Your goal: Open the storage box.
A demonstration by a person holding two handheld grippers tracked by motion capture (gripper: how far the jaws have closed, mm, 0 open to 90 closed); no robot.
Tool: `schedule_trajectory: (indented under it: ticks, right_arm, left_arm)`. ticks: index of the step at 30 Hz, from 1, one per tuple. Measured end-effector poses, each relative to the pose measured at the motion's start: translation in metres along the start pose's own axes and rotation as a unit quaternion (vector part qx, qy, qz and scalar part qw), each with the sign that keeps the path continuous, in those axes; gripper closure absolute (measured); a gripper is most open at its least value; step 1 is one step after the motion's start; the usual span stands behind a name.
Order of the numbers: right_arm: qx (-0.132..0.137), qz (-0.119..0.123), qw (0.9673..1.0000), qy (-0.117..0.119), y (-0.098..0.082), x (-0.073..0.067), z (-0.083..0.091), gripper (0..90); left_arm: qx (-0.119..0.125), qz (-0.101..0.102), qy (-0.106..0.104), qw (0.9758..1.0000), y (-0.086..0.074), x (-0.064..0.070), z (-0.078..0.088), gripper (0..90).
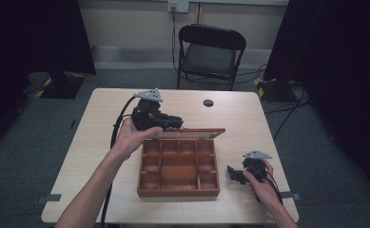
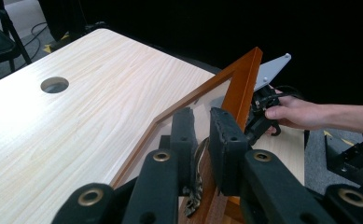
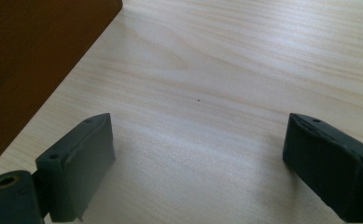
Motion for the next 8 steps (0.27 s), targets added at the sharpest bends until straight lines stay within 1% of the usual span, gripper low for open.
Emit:
schedule_trajectory:
  ticks: [6,8]
  right_arm:
    - [0.000,0.000,1.0000,0.000,0.0000,0.0000,0.0000,8.2]
    - [0.000,0.000,1.0000,0.000,0.0000,0.0000,0.0000,8.2]
  left_arm:
    - [0.000,0.000,0.000,1.0000,0.0000,-0.0001,0.0000,80.1]
    - [-0.001,0.005,0.000,1.0000,0.0001,-0.0003,-0.0001,79.9]
Point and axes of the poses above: each handheld gripper's, and its own axes: z roughly backward along the jaws, y roughly out of its top, x roughly to its right, the point moved 3 cm from there along -z, roughly forward along the jaws, and after that the axes turned 1 degree about y, right-handed, at the moved point
